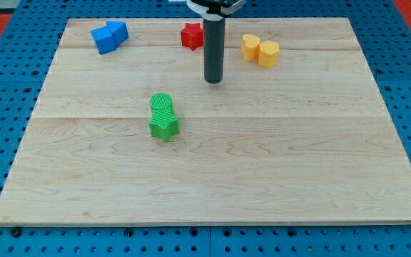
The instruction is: Slide the yellow hexagon slightly up
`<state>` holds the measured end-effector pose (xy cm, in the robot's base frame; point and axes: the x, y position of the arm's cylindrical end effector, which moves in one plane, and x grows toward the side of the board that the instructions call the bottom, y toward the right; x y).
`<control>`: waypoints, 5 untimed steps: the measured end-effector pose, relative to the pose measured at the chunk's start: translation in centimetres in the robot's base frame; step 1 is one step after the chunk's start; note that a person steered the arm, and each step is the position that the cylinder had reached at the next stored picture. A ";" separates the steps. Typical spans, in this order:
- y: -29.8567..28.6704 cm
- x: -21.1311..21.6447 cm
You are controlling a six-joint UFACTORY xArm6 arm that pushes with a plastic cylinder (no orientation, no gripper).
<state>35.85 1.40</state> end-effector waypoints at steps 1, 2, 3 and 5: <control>3.8 0.0; 9.7 -3.3; 11.1 -6.7; 11.1 -10.6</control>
<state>25.23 12.51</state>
